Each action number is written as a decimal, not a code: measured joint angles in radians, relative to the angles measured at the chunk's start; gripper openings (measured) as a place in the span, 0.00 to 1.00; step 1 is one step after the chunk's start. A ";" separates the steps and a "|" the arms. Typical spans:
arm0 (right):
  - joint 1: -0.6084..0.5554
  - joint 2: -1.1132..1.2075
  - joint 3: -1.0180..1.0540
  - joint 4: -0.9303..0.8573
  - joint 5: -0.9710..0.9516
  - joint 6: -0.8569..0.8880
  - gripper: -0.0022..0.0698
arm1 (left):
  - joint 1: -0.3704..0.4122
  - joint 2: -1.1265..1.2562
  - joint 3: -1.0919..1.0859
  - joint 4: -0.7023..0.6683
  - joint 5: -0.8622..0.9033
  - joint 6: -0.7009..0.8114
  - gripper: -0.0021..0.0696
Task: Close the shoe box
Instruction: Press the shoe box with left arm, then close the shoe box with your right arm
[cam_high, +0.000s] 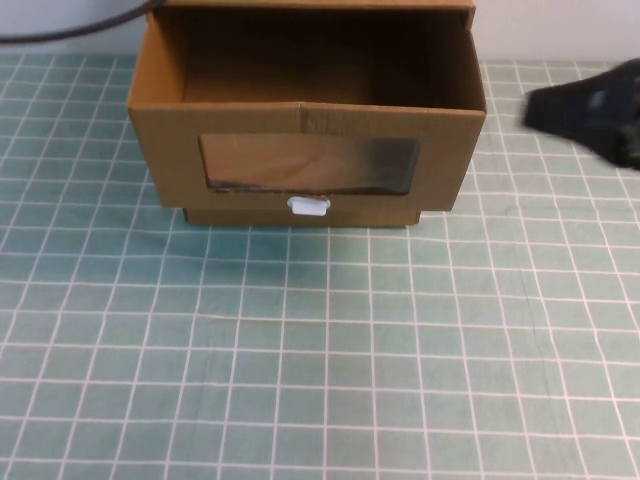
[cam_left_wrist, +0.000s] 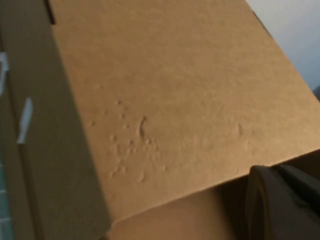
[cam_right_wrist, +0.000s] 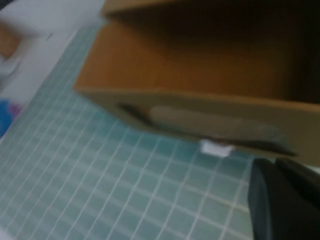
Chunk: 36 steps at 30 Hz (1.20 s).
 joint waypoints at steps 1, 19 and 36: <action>0.004 0.036 -0.020 0.067 0.062 -0.093 0.01 | 0.000 0.048 -0.054 -0.032 0.030 0.002 0.02; 0.288 0.489 -0.212 0.320 0.298 -0.552 0.01 | -0.086 0.425 -0.370 -0.177 0.127 0.018 0.02; 0.366 0.814 -0.526 0.051 0.134 -0.554 0.01 | -0.086 0.431 -0.379 -0.166 0.134 0.012 0.02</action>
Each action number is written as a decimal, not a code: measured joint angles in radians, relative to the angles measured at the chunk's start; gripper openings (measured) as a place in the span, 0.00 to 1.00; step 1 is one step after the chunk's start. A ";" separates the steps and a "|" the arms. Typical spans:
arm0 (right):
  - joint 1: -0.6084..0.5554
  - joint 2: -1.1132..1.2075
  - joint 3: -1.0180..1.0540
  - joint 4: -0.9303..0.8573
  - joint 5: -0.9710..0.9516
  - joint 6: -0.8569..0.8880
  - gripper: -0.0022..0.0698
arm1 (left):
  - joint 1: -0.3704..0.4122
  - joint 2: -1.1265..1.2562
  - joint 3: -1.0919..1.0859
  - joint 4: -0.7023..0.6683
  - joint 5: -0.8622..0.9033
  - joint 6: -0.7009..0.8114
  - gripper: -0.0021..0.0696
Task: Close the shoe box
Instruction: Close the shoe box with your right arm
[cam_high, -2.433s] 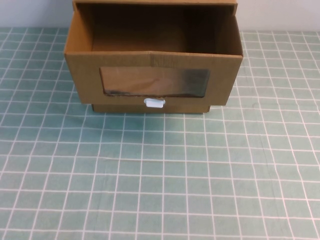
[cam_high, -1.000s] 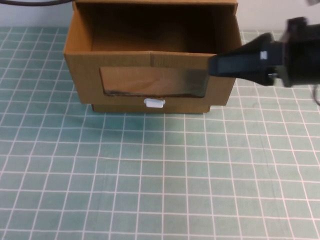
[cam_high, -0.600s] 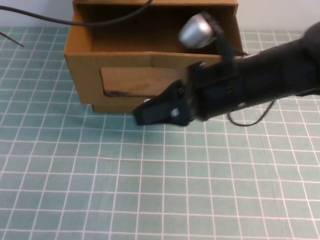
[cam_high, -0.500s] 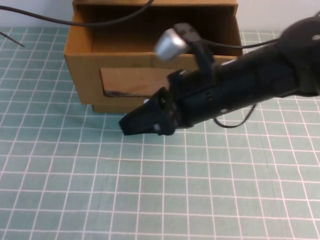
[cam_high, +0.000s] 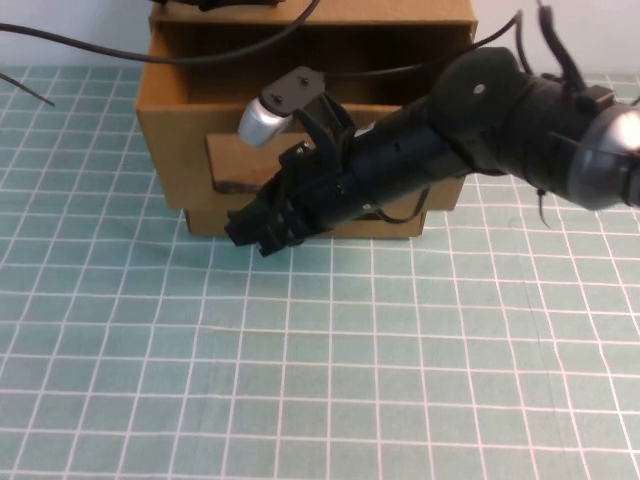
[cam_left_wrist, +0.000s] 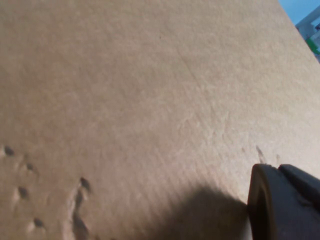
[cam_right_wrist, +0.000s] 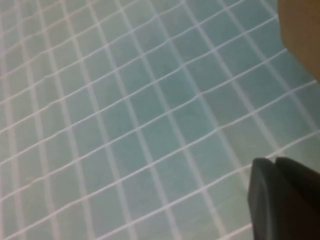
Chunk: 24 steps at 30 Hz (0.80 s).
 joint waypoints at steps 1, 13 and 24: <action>0.000 0.016 -0.019 -0.009 -0.010 0.000 0.01 | 0.000 0.000 0.000 0.000 0.000 0.000 0.02; -0.053 0.208 -0.289 -0.021 -0.006 0.006 0.01 | -0.002 0.002 0.000 0.000 0.000 0.000 0.02; -0.063 0.238 -0.354 -0.059 0.057 -0.040 0.01 | -0.002 0.002 0.000 0.000 -0.004 0.000 0.02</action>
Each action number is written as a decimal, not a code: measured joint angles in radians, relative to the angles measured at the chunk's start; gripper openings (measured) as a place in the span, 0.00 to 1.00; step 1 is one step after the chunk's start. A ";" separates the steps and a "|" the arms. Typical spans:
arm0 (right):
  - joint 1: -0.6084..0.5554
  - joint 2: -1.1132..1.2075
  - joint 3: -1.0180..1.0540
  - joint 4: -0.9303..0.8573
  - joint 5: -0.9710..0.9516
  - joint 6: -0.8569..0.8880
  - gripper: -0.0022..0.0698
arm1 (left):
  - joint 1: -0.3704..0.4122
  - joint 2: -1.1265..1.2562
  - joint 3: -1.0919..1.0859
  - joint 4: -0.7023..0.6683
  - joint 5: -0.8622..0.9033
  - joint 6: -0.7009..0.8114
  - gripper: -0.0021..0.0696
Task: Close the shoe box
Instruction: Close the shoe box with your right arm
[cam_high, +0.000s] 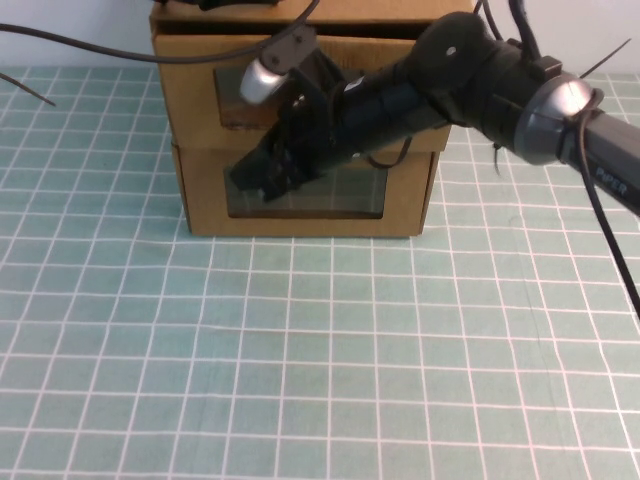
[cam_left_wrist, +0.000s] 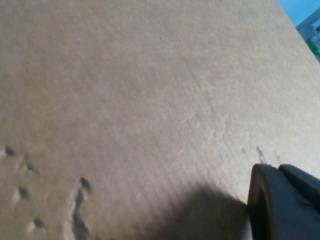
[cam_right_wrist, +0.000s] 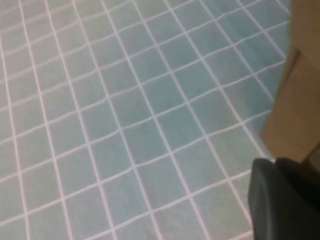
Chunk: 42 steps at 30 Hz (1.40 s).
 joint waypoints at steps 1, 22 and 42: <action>0.010 -0.004 0.000 -0.014 0.000 -0.002 0.01 | 0.000 0.000 0.000 0.000 0.000 0.000 0.02; 0.142 -0.137 0.000 -0.335 -0.017 0.193 0.01 | 0.000 0.000 0.000 0.004 0.004 0.000 0.02; 0.016 -0.145 0.003 -0.410 -0.012 0.292 0.01 | 0.008 0.002 0.000 -0.026 0.014 0.000 0.02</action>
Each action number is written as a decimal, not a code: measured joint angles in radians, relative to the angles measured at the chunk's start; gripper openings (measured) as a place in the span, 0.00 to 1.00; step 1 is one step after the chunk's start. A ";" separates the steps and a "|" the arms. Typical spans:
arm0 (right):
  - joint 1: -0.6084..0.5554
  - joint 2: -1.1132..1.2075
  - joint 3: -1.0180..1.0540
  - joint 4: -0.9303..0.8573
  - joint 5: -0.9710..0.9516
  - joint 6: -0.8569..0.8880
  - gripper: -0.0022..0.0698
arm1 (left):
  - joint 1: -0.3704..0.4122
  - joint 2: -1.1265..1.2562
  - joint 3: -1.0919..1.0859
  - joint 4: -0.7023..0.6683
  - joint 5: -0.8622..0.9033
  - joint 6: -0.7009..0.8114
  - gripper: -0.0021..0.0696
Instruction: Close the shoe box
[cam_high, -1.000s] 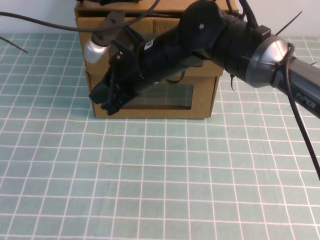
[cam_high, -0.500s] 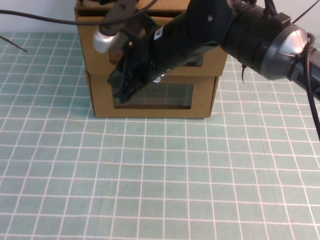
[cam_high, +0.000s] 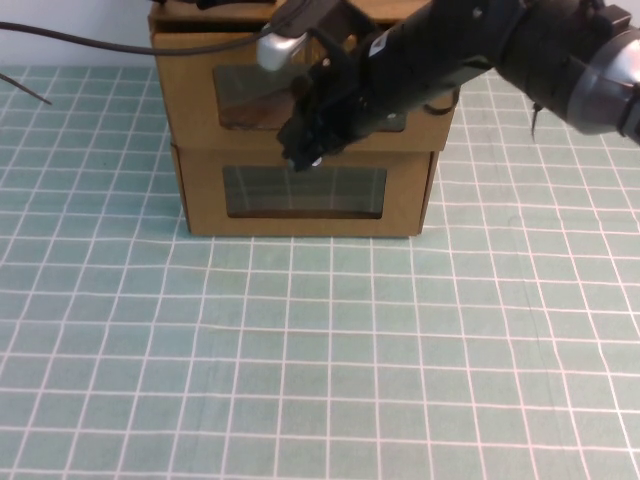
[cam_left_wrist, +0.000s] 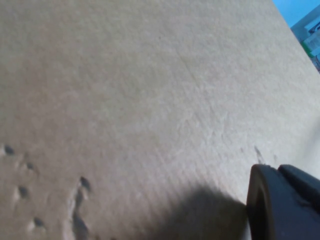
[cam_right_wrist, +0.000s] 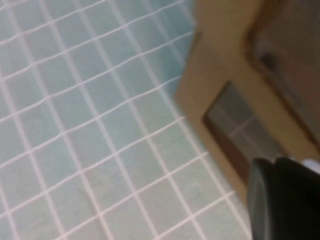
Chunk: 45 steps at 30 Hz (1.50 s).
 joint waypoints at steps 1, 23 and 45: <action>-0.009 0.000 0.000 0.003 -0.010 0.010 0.01 | 0.000 0.000 0.000 0.000 0.000 0.000 0.02; -0.154 -0.002 0.001 0.332 0.040 -0.132 0.01 | 0.000 0.000 0.000 -0.003 0.008 0.022 0.02; -0.228 -0.535 0.031 0.015 0.255 0.111 0.01 | 0.081 -0.544 0.232 0.228 0.197 0.119 0.02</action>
